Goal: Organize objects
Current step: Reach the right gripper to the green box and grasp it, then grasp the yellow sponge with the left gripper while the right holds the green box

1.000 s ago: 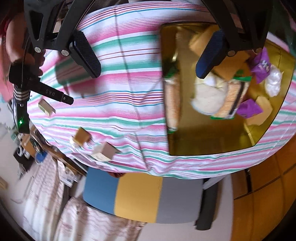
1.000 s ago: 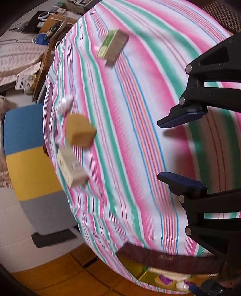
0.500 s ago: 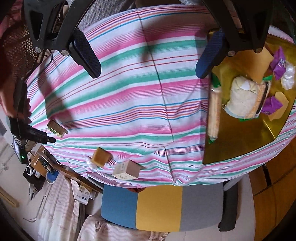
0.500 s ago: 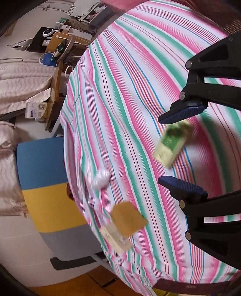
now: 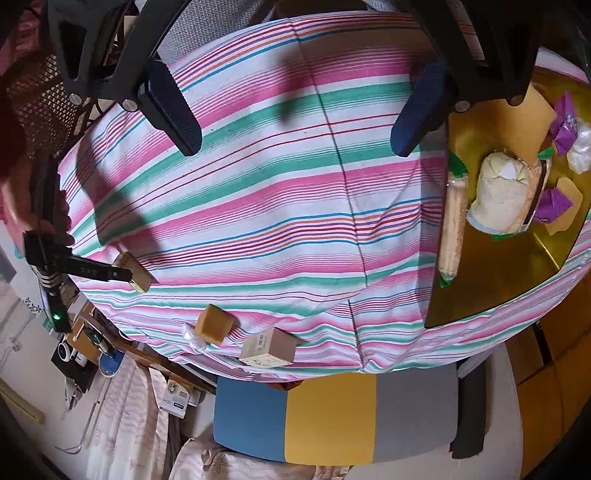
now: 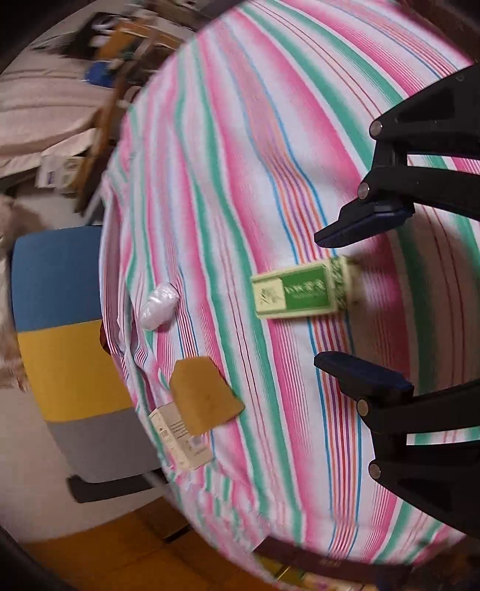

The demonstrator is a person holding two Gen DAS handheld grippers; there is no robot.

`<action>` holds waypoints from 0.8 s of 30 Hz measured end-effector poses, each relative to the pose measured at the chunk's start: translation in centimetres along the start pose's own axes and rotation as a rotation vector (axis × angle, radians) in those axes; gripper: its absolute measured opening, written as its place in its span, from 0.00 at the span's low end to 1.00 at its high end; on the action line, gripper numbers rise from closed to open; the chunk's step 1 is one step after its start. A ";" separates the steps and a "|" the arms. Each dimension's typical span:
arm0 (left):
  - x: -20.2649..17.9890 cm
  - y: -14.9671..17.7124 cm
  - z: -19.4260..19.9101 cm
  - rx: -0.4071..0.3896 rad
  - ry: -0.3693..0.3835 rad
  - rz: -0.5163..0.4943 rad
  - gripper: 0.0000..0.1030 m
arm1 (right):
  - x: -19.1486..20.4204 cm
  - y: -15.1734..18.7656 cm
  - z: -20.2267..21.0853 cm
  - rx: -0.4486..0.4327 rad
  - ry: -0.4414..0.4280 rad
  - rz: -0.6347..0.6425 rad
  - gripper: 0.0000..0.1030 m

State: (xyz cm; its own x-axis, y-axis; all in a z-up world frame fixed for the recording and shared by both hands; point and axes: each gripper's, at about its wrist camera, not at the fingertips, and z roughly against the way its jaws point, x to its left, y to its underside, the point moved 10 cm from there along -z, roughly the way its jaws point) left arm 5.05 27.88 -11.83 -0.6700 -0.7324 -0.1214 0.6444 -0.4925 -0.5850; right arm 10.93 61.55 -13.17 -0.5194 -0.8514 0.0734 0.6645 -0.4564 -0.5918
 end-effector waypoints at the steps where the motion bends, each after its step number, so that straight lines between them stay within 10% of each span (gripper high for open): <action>1: -0.1 0.0 0.0 -0.001 0.001 -0.004 1.00 | -0.2 -0.2 -0.3 0.006 0.022 0.016 0.57; 5: -0.4 -0.1 0.3 -0.012 -0.007 -0.017 1.00 | -1.6 -0.8 -2.4 0.029 0.065 -0.027 0.55; 9: -0.5 -0.1 0.0 -0.004 -0.010 -0.014 1.00 | -0.9 -0.9 -3.7 0.011 -0.010 -0.126 0.32; 24: -6.3 -8.8 -5.1 -0.057 0.009 -0.166 1.00 | 0.2 -1.6 -4.1 -0.142 0.078 -0.231 0.31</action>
State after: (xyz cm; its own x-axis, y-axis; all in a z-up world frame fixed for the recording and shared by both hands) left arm 1.74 39.22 -10.04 -0.7690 -0.6386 -0.0266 0.5027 -0.5786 -0.6422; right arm 7.53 63.17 -15.46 -0.6919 -0.7038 0.1608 0.4444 -0.5908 -0.6734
